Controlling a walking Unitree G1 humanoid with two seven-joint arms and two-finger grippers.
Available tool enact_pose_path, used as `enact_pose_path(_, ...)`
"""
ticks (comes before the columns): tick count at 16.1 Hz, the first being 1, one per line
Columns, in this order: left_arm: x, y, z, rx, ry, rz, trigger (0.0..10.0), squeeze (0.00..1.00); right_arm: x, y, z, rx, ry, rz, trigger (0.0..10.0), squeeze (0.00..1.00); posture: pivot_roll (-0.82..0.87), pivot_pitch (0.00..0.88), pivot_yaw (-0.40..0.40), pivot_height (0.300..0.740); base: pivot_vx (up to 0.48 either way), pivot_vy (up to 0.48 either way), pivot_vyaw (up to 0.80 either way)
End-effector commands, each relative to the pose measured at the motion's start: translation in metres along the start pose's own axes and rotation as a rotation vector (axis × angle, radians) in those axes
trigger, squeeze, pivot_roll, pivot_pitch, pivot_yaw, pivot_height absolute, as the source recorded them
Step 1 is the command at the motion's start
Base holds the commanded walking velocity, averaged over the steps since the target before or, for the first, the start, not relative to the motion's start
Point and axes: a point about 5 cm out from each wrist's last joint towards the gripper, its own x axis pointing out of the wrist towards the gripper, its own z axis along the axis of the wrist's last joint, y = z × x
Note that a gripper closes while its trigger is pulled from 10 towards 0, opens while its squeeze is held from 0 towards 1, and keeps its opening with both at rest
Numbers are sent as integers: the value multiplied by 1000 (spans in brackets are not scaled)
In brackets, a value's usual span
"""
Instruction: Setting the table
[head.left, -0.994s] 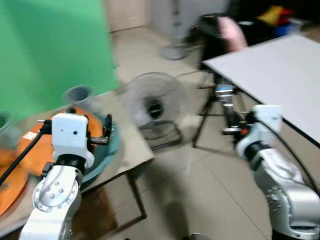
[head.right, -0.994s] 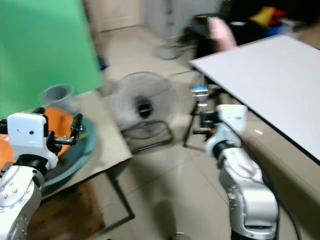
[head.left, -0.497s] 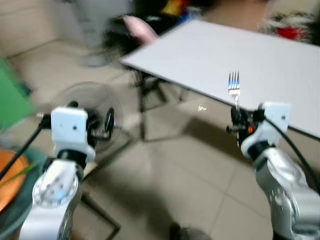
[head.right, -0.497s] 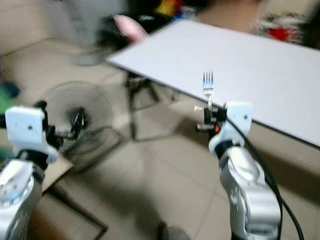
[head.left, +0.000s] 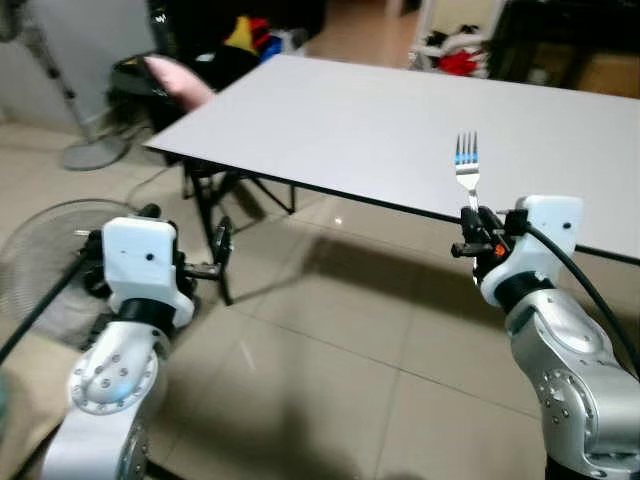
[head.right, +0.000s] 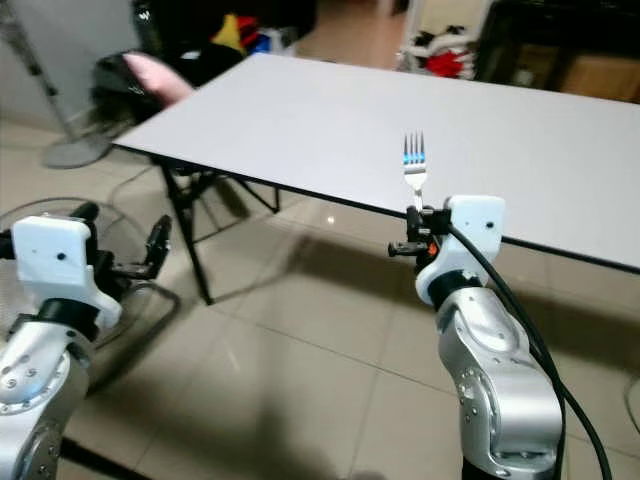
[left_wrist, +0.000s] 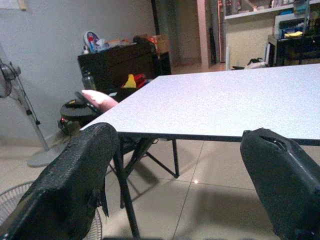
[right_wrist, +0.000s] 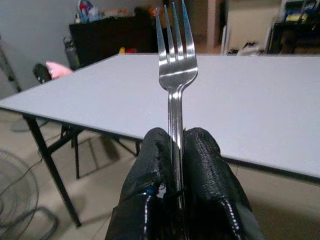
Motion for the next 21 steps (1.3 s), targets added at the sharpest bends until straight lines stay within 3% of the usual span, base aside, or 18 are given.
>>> enact_pose_path(1, 2, 1, 0, 2, 1, -6, 10000, 0, 1, 2, -5, 9, 44, 18, 10000, 0, -156, 0, 48, 740, 255, 0, -800)
enact_pose_path(13, 0, 12, -9, 2, 40, 33, 10000, 0, 10, 28, -9, -22, 55, 151, 10000, 0, -138, 0, 35, 740, 373, 0, 0)
enact_pose_path(15, -1, 15, -9, 7, 39, 43, 10000, 0, 16, 35, -8, -50, 53, 174, 10000, 0, -126, 0, 29, 740, 405, 0, 800)
enact_pose_path(18, -1, 17, -8, 16, 40, 46, 10000, 0, 20, 40, -5, 0, 32, 190, 10000, 0, -120, 0, 28, 740, 405, 0, 267)
enact_pose_path(21, 0, 20, -7, 21, 39, 50, 10000, 0, 21, 45, -6, -15, 33, 222, 10000, 0, -119, 0, 33, 740, 407, 0, 0)
